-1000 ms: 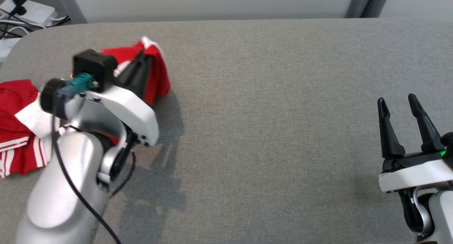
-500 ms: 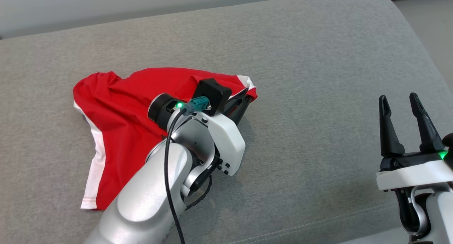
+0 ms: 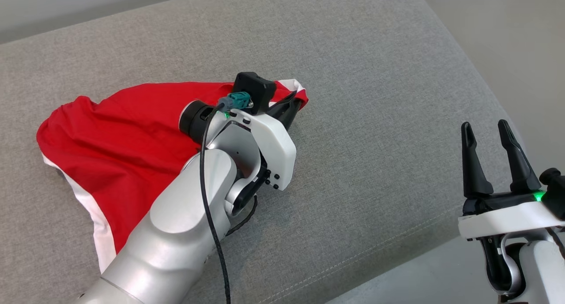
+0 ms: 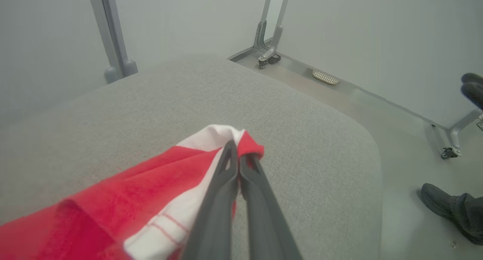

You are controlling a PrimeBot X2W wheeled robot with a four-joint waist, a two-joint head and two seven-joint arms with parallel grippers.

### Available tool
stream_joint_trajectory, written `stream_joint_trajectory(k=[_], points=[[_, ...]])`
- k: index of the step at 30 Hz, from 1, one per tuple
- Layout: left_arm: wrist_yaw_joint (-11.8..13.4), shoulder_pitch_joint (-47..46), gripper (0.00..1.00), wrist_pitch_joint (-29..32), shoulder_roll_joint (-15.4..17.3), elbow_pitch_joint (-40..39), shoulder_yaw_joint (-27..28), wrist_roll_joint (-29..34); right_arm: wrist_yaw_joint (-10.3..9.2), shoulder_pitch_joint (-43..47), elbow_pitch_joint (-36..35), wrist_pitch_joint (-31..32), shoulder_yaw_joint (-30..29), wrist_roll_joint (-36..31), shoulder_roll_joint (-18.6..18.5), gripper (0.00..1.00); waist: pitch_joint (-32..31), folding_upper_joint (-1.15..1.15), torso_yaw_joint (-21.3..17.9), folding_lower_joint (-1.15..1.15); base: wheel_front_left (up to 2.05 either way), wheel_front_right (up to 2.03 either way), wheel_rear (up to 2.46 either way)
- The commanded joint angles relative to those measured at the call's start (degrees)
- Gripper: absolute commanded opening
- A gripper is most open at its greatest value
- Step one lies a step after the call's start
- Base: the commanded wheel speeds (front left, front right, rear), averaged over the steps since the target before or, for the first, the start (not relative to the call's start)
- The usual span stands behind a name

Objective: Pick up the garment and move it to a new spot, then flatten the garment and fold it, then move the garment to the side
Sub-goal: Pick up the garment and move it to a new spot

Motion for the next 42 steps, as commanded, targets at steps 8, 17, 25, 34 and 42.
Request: stream_joint_trajectory(k=[8,17,25,34,42], points=[[-0.49,-4.59,1.0,-3.97,0.33,4.12,-4.0,-6.71,0.39,-0.86,-0.49,-0.75,1.64,1.08,-0.08,1.0,0.73,0.0,0.65,0.0,0.0,0.0,0.0],[1.95,-5.84,1.0,-8.64,2.21,1.74,-6.32,-5.99,0.39,-0.79,-1.17,-0.75,0.66,0.76,-0.79,1.0,-0.67,0.0,6.81,0.0,0.0,0.0,0.0],[8.59,-1.27,1.0,-11.57,12.46,-8.8,-0.53,-5.5,0.39,0.25,-1.96,-0.75,0.69,-0.26,-1.27,1.0,-2.79,0.0,13.31,0.0,0.0,0.0,0.0],[16.62,11.39,1.0,-14.2,25.0,-23.03,9.86,-8.95,0.39,1.82,-2.7,-0.75,1.01,-1.17,-2.17,1.0,-5.18,0.0,18.0,0.0,0.0,0.0,0.0],[19.81,26.53,1.0,-19.17,31.64,-32.41,17.42,-12.89,0.39,3.89,-3.33,-0.53,1.95,-2.01,-2.55,1.0,-7.36,0.0,20.86,0.0,0.0,0.0,0.0]])
